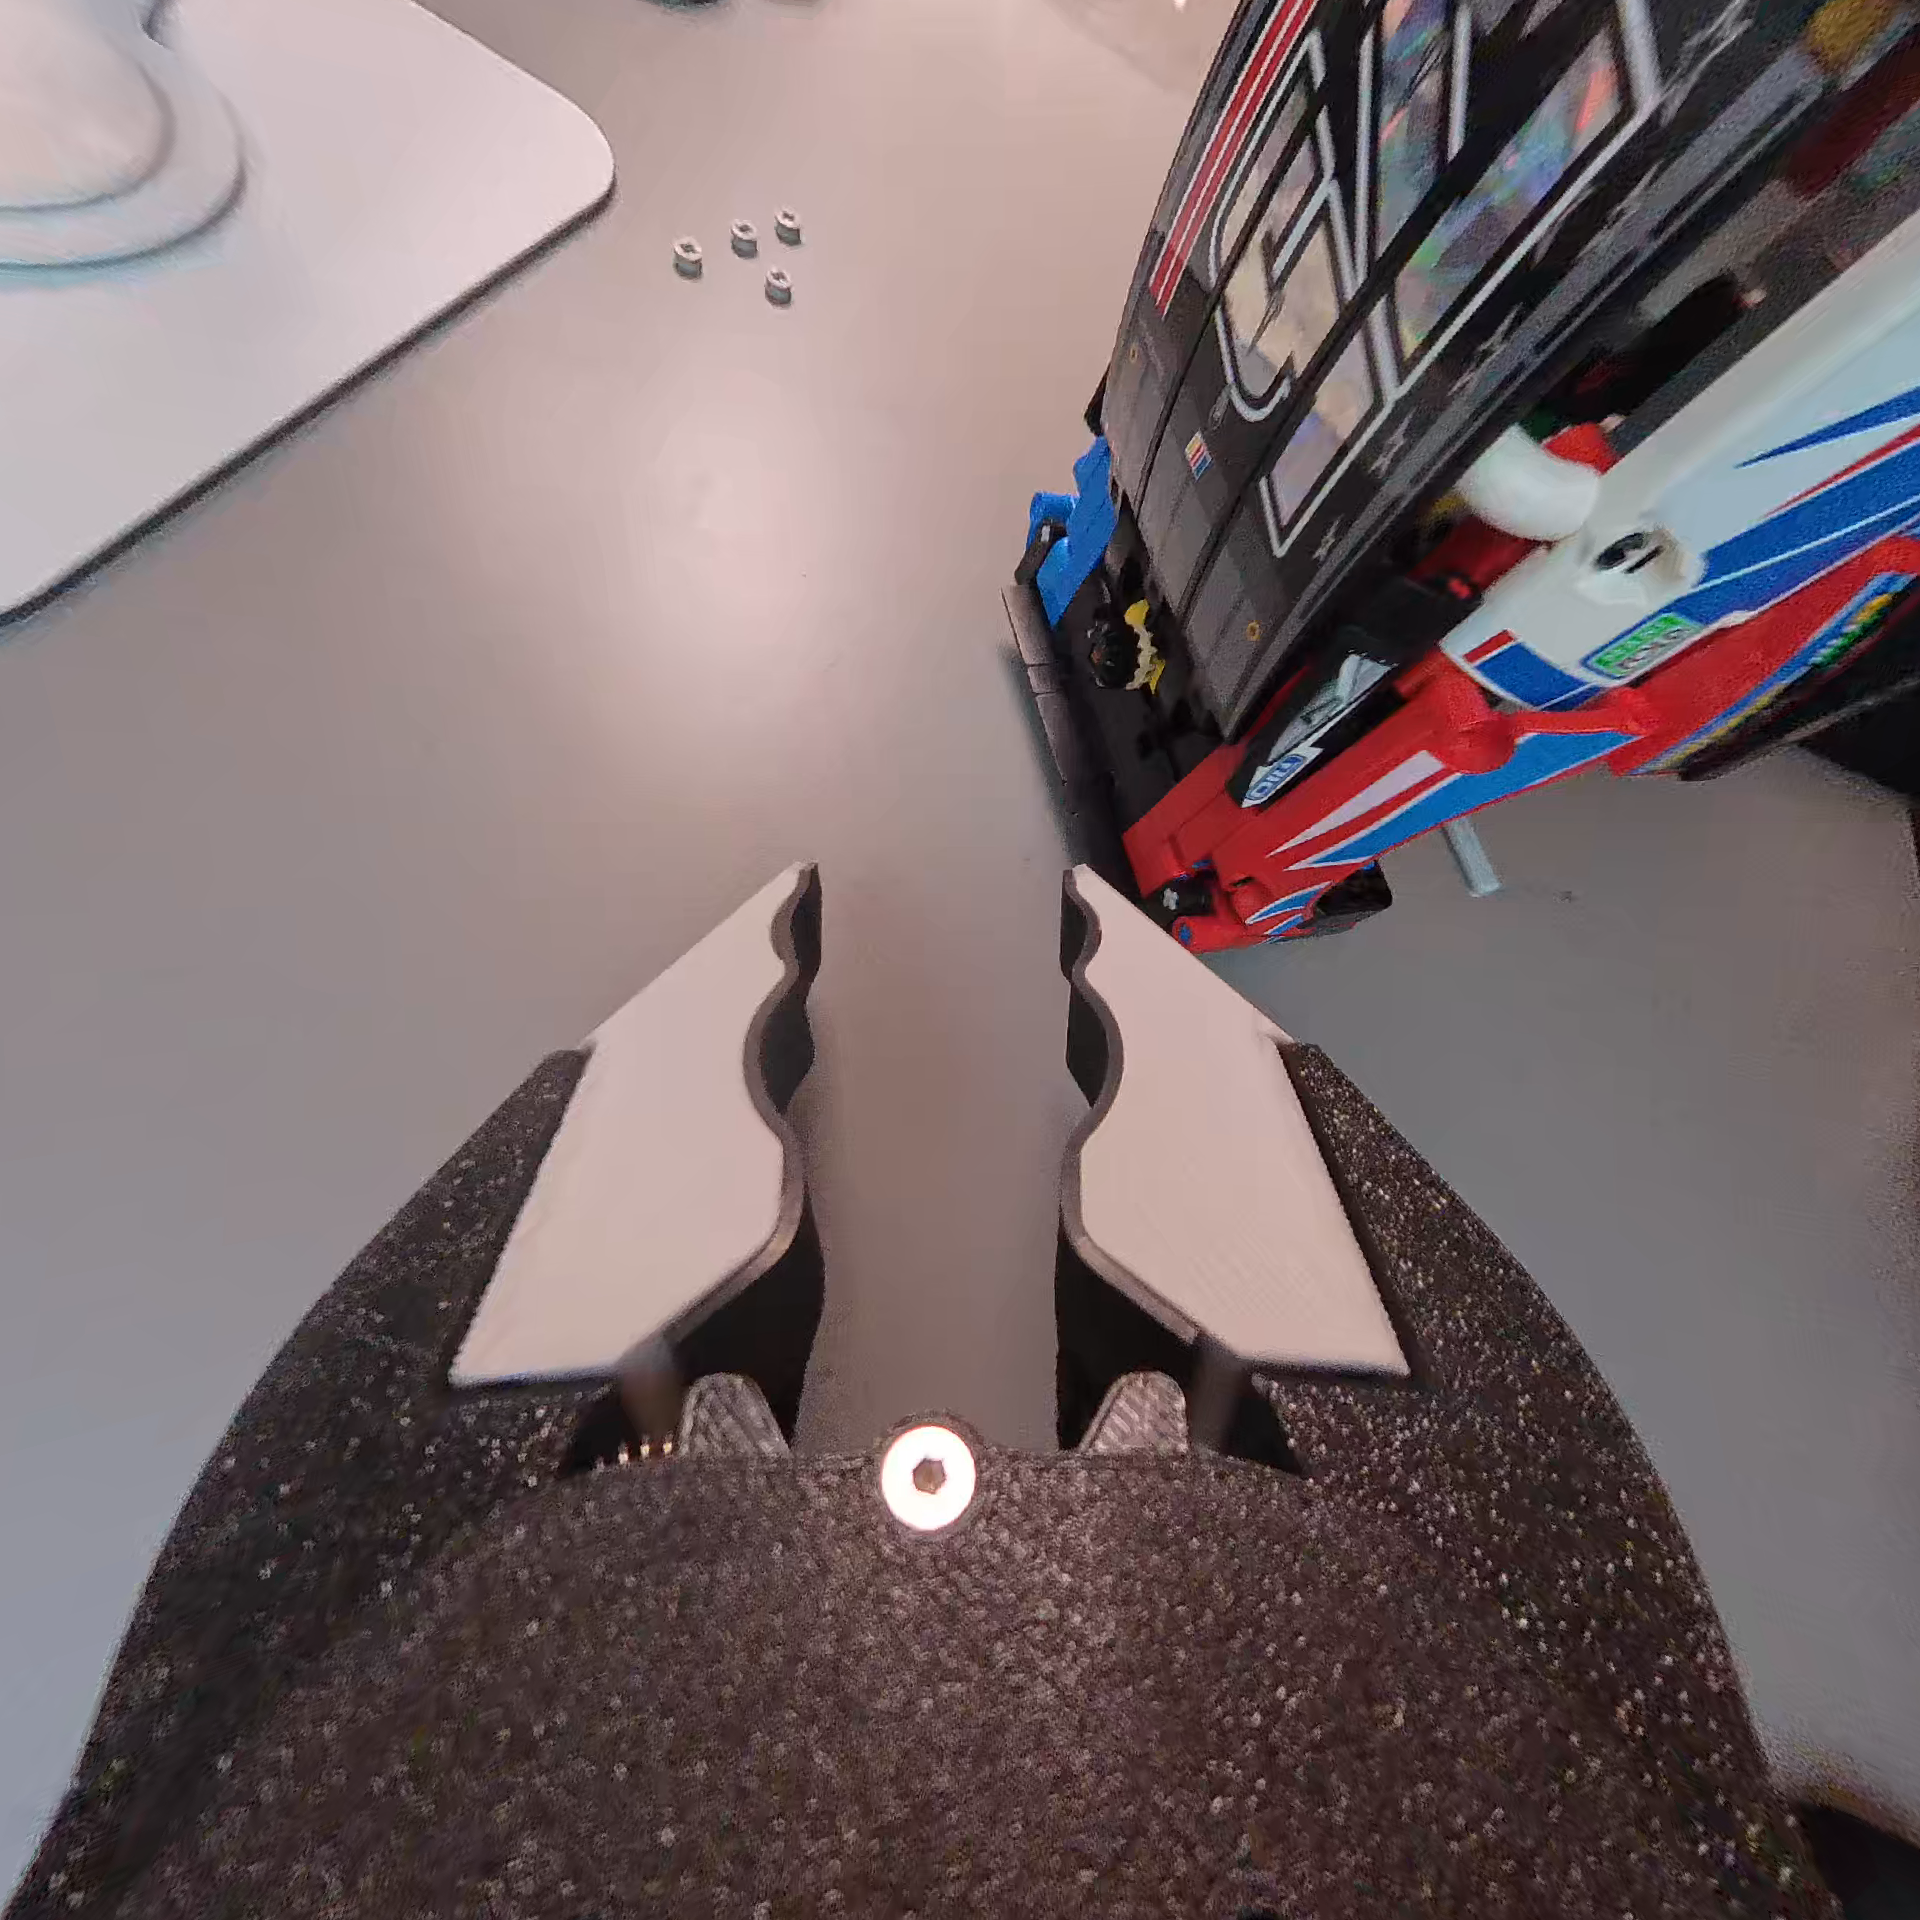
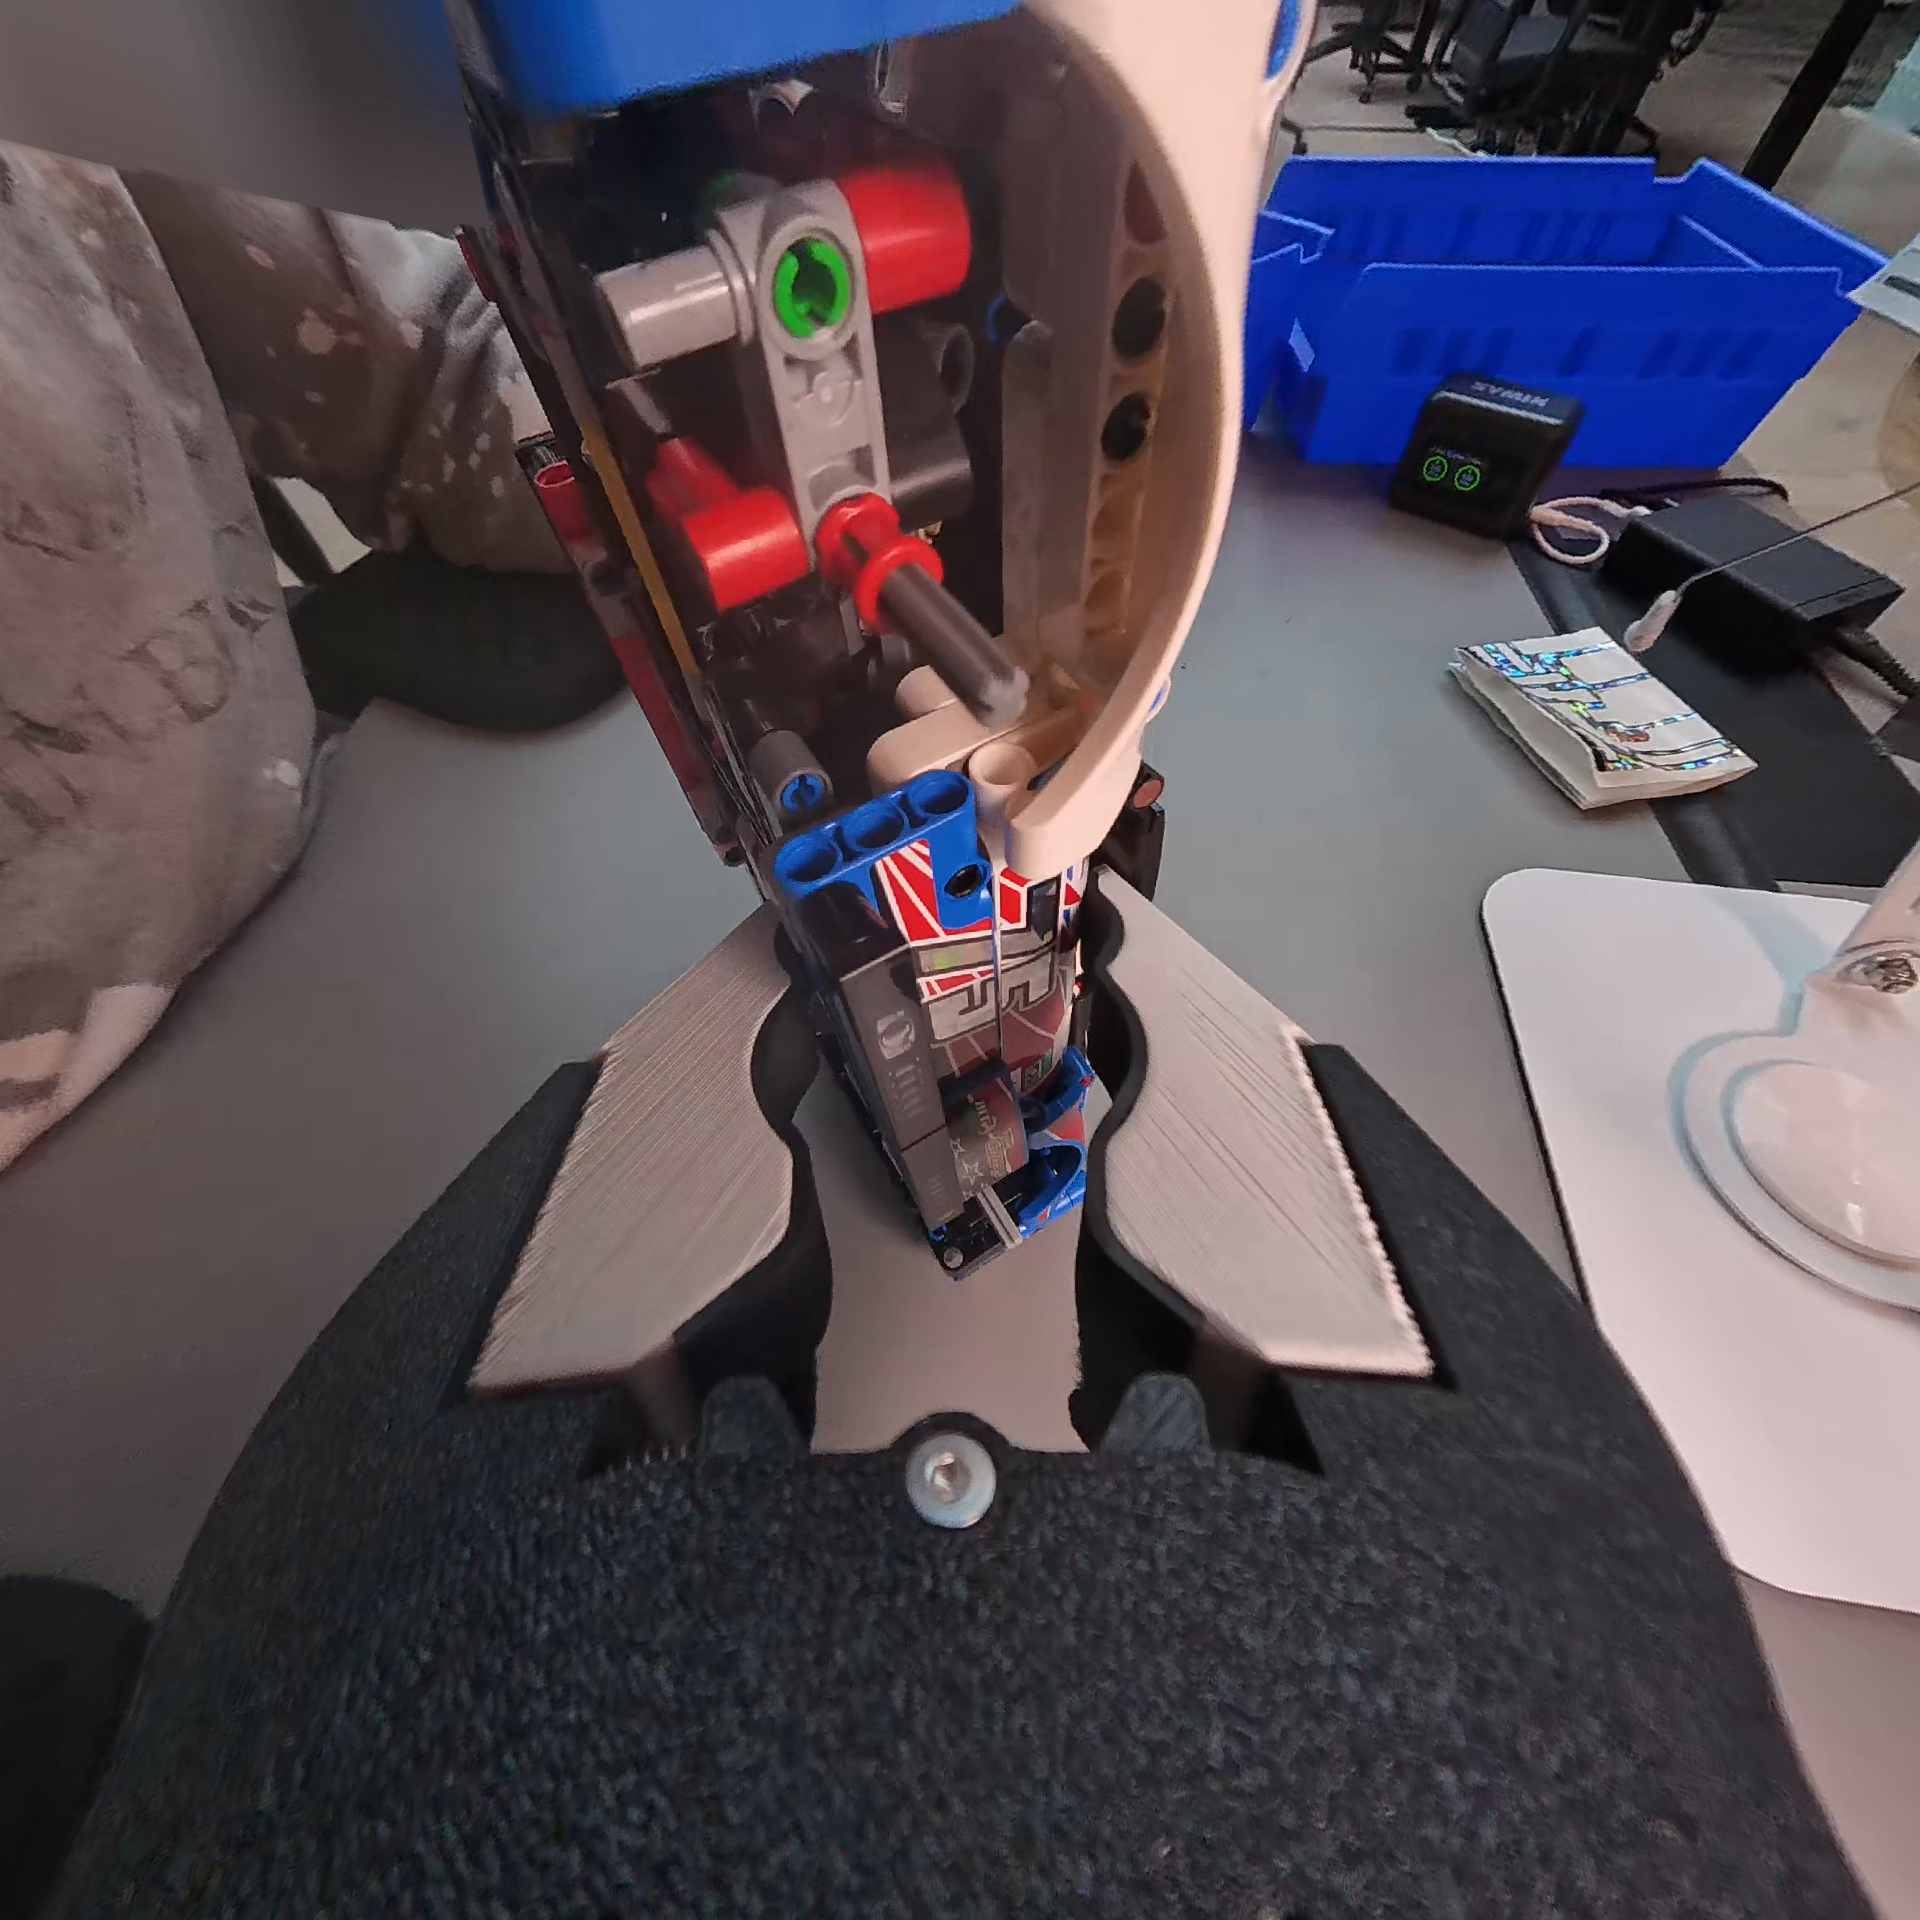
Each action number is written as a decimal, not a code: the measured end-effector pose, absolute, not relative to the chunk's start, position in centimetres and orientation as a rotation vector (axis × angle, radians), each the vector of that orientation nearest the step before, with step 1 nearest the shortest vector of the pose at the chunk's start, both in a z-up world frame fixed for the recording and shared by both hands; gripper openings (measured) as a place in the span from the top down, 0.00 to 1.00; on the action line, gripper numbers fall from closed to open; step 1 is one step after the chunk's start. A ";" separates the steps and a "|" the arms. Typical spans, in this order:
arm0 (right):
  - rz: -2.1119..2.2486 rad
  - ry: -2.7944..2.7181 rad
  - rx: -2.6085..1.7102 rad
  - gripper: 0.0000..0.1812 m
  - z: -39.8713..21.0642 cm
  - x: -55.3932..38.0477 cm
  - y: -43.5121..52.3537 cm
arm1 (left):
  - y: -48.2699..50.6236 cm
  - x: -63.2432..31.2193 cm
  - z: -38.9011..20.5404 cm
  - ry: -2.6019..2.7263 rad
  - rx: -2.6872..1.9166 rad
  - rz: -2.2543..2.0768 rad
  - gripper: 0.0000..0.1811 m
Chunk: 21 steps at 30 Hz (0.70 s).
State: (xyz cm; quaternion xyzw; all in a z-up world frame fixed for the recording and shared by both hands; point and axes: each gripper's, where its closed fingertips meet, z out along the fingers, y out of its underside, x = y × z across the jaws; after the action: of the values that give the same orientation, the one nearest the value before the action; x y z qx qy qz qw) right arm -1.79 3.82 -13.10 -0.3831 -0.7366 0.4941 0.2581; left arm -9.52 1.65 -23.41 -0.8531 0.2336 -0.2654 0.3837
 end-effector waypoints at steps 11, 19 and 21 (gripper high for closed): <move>1.323 -1.892 -1.028 0.73 -12.9 -0.5 3.0 | 2.9 -6.3 -25.7 0.862 -2.211 -0.520 0.77; 1.314 -1.846 -1.012 0.73 -12.8 0.0 2.6 | 3.3 -7.1 -25.5 0.909 -2.144 -0.322 0.78; 1.309 -1.841 -1.007 0.73 -12.8 0.2 2.5 | 3.4 -6.9 -24.2 0.826 -2.113 -0.462 0.78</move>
State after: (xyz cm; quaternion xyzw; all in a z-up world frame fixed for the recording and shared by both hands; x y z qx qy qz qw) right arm 0.18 2.46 -12.79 -0.3847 -0.7032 0.4999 0.3281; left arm -6.90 3.41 -24.22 -0.8358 0.3266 -0.1829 0.4017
